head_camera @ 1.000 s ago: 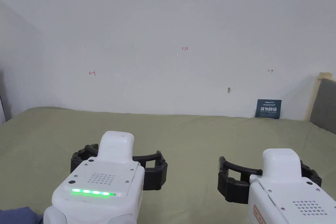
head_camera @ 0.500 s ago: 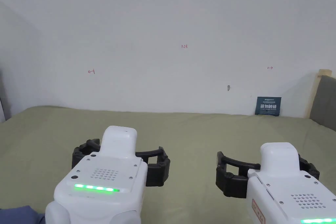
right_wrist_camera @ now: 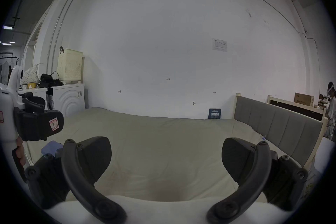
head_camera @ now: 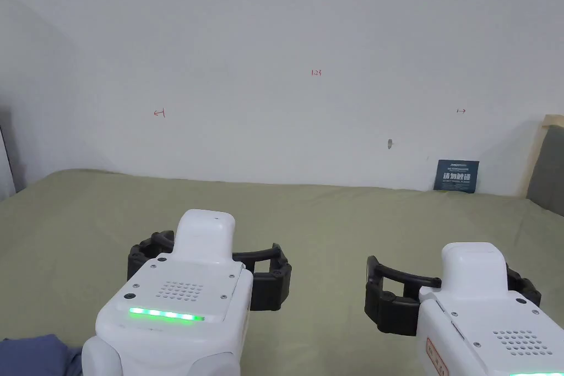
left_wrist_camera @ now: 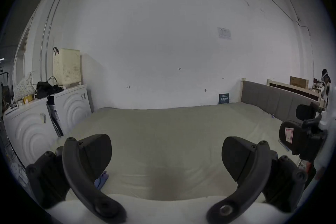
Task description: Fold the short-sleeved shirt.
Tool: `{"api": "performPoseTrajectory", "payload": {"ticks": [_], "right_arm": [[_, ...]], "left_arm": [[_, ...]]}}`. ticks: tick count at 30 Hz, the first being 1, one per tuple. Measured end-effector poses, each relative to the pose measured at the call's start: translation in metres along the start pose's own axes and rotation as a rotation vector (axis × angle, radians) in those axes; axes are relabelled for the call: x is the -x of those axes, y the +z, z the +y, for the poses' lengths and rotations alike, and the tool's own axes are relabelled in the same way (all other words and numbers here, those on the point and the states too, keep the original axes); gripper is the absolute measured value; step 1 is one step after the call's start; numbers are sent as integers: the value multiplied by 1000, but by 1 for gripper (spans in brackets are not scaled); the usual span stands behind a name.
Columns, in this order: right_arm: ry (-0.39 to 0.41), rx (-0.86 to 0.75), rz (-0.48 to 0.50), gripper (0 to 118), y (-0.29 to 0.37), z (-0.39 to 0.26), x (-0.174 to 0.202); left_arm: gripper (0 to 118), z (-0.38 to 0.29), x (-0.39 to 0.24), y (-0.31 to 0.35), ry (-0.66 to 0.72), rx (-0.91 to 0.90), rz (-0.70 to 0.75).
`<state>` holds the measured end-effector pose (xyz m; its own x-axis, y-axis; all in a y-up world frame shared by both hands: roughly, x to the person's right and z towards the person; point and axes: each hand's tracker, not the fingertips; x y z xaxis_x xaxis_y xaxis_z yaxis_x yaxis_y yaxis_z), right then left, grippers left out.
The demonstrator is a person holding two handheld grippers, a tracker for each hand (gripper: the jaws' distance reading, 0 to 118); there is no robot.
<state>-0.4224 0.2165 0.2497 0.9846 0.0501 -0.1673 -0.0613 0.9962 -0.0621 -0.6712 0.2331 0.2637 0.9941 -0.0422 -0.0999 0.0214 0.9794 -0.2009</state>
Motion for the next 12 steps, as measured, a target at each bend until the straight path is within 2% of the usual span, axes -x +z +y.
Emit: {"api": "performPoseTrajectory", "payload": {"ticks": [12], "right_arm": [[0, 8, -7, 118, -3, -1, -2]], "left_arm": [[118, -3, 4, -3, -3, 3, 3]]}}
